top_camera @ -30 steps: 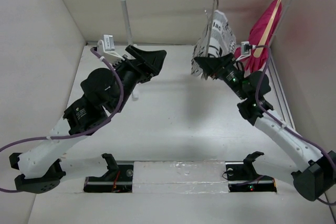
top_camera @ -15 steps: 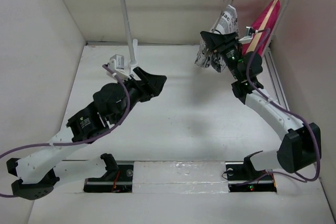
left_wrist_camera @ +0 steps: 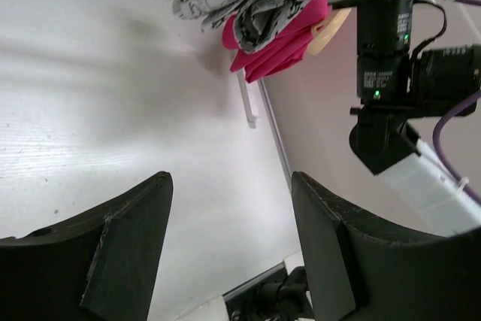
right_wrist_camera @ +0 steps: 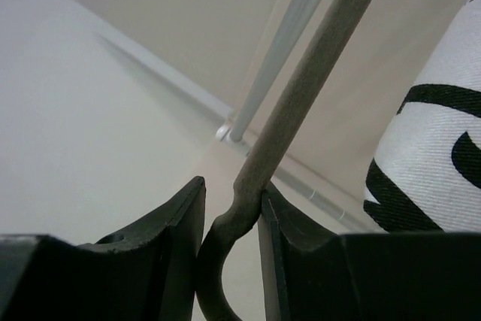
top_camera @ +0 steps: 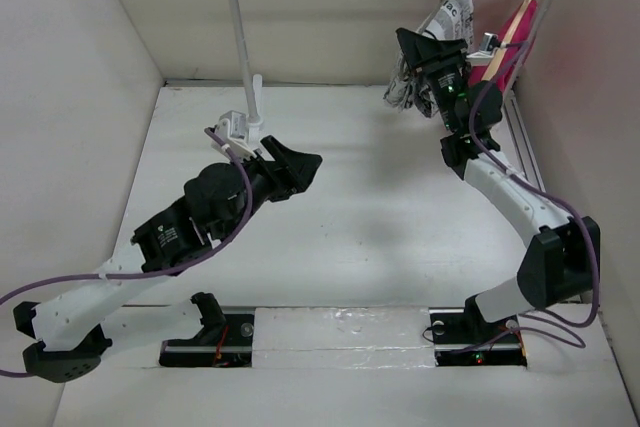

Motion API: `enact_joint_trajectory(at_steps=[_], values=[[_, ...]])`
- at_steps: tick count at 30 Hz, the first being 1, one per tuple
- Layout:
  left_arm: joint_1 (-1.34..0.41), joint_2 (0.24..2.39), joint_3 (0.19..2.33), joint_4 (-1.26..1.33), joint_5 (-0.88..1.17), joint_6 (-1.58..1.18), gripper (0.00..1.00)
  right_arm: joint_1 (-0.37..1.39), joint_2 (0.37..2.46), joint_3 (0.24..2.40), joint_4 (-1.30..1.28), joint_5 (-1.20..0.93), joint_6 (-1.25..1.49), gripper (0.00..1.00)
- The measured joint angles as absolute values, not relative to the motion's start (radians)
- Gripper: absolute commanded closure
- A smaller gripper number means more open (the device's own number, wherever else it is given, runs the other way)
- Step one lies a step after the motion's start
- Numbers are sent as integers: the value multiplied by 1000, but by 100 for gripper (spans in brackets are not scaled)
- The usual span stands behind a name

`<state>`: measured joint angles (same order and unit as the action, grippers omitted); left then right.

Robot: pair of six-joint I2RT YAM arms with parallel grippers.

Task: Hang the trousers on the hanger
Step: Place the hanger at the clothesline.

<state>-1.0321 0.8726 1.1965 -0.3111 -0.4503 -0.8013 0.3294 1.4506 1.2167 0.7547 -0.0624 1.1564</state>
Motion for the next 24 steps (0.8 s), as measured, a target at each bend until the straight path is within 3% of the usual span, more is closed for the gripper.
enact_joint_trajectory(at_steps=[22,24], values=[[-1032,835,1087,-330,-405,-807,40,168,1694,1322,854,43,1256,100],[-1032,841,1086,-329,-400,-807,40,162,1694,1321,854,43,1258,87]])
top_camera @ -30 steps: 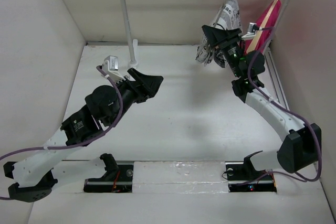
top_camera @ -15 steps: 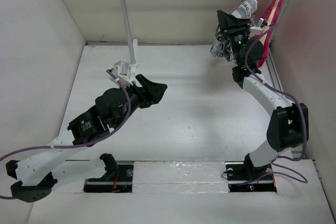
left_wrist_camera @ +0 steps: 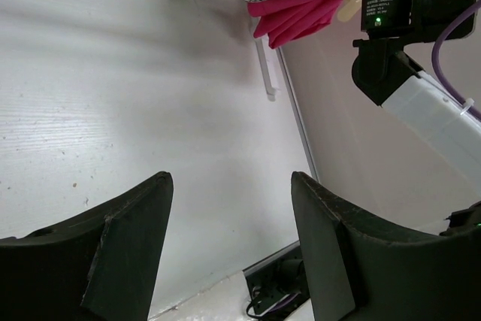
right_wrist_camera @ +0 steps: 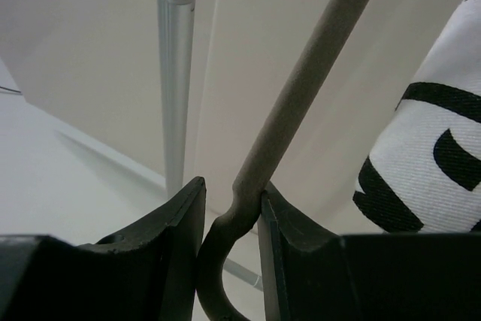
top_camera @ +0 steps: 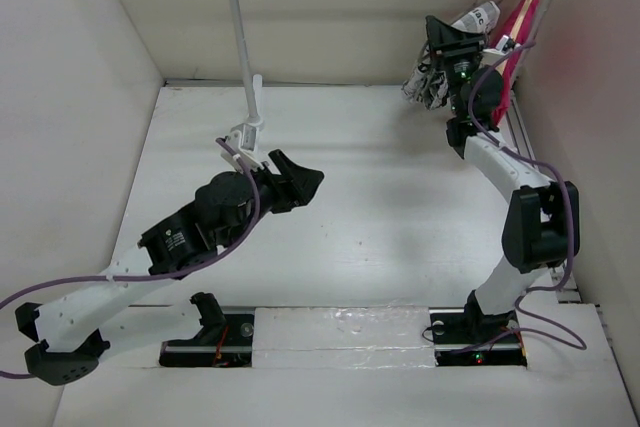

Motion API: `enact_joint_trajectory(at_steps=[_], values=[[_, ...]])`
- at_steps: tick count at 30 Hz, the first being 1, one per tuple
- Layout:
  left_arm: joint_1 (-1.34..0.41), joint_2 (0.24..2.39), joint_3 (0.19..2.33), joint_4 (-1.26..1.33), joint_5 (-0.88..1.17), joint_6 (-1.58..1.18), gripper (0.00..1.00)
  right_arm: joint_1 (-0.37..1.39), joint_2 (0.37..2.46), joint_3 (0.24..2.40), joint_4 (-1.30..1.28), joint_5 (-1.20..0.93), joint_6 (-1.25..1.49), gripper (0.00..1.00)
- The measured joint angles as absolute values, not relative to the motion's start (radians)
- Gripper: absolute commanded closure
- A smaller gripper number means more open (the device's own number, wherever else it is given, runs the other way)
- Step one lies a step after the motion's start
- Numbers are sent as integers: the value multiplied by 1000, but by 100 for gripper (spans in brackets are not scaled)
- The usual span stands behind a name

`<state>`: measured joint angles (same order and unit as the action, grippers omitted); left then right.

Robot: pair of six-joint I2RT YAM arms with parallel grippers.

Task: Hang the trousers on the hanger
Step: Place the hanger at the clothesline, then reset both arms

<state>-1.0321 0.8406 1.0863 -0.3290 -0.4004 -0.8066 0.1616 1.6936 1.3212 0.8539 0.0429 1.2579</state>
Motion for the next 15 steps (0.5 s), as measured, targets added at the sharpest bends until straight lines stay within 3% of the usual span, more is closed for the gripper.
enact_joint_trajectory(at_steps=[1,2,4,6,7,8,9,15], values=[[-1032,844,1086,-328,-400,-807,39,160,1693,1317,855,41,1258,68],[-1032,849,1086,-328,-400,-806,39,159,1689,1308,859,39,1258,59],[-1032,859,1086,-327,-400,-805,35,156,1673,1277,880,24,1251,48],[-1032,877,1086,-328,-400,-805,31,149,1638,1240,882,-2,1238,47],[-1032,887,1087,-328,-400,-803,29,144,1618,1226,879,-20,1227,39],[-1032,899,1089,-329,-400,-801,27,138,1594,1213,869,-36,1217,25],[-1032,912,1091,-330,-400,-800,25,130,1568,1203,851,-53,1206,0],[-1032,975,1124,-334,-392,-791,14,61,1450,1195,776,-175,1112,0]])
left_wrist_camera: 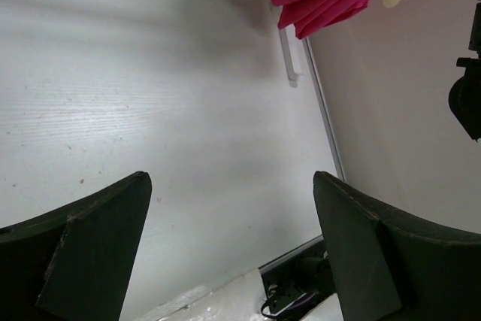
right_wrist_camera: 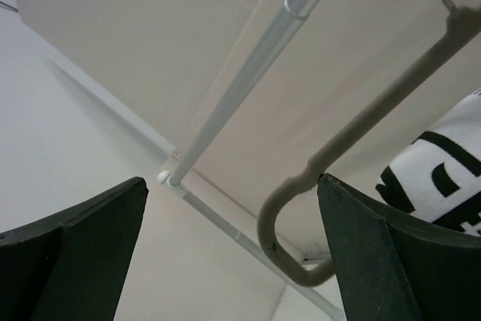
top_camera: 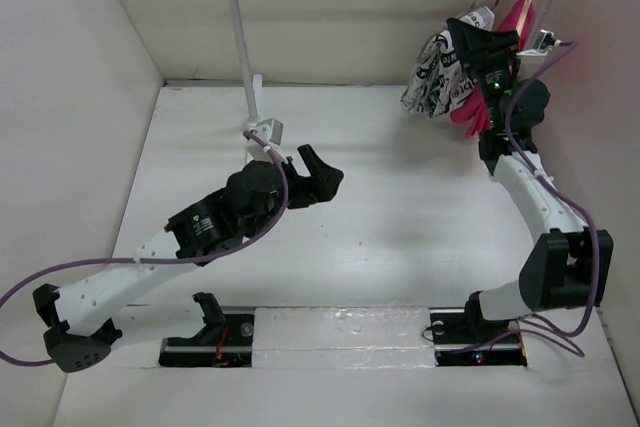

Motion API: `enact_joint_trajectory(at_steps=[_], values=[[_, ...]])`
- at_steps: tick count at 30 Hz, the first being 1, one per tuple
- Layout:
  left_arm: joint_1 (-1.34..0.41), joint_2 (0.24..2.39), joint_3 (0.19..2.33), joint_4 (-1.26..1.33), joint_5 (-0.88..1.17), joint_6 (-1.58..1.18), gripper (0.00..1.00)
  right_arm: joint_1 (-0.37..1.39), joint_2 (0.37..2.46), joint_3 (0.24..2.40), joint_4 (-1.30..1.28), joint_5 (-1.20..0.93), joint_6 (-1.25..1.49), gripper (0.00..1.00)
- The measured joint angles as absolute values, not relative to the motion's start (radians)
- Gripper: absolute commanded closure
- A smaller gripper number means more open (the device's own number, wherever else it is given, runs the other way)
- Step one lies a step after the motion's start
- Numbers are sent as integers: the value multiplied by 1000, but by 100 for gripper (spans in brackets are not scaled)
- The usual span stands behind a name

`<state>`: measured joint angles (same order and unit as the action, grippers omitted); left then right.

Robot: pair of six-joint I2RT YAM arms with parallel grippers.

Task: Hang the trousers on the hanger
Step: Reset both arms

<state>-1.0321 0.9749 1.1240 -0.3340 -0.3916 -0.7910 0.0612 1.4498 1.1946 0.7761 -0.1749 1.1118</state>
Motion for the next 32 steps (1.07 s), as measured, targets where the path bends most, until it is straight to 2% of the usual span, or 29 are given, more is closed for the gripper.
enact_joint_trajectory(at_steps=[15,20,24,28,32], values=[[-1032,1030,1231,-381,-402,-802,8,-38,1105,1251,211,-493,595,0],[-1032,1001,1190,-396,-403,-838,8,-20,878,1102,2,-578,386,0],[-1032,916,1101,-434,-414,-893,8,95,678,941,-233,-560,242,0],[-1032,796,1002,-477,-431,-950,9,166,469,775,-442,-530,177,0],[-1032,712,932,-491,-435,-988,9,174,348,730,-596,-500,138,0]])
